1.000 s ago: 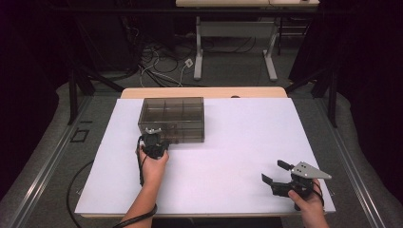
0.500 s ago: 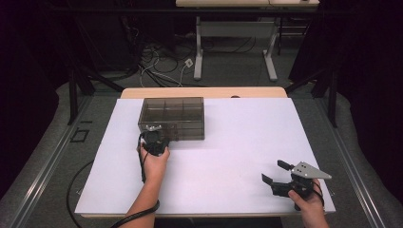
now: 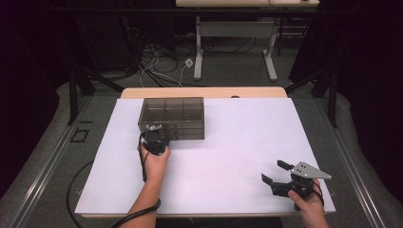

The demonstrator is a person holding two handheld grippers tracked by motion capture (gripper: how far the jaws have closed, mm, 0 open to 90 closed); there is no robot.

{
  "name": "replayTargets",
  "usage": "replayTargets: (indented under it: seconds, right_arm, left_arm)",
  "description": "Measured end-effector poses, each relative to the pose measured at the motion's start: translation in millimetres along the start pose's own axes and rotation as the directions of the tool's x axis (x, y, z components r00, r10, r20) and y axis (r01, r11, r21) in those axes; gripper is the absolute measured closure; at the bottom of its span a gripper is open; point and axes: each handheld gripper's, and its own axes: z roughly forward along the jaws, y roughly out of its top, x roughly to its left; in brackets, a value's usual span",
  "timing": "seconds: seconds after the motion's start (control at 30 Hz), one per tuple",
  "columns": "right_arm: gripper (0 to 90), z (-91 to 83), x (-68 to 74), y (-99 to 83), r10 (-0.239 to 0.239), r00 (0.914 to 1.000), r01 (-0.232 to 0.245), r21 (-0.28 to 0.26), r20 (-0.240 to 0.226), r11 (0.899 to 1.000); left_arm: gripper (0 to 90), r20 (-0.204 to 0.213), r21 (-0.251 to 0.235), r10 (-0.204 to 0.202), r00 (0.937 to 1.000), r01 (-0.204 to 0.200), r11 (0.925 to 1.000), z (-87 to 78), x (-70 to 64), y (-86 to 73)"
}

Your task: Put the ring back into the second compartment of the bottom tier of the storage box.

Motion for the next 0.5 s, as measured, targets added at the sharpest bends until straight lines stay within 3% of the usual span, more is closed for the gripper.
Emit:
replayTargets:
  seconds: [0.3, 0.5]
  right_arm:
    - [14.7, 1.7, -0.3, 0.7, 0.005, 1.0, -0.005, -0.001, 0.002, 1.0]
    - [14.7, 6.1, 0.7, 1.1, 0.007, 1.0, -0.007, -0.002, -0.004, 1.0]
  left_arm:
    - [90.0, 0.018, -0.007, 0.004, 0.9998, -0.004, 1.0, -1.2, 1.5, -2.7]
    - [84.4, 0.027, -0.012, 0.008, 0.9996, -0.008, 0.9999, -4.7, 2.7, -4.3]
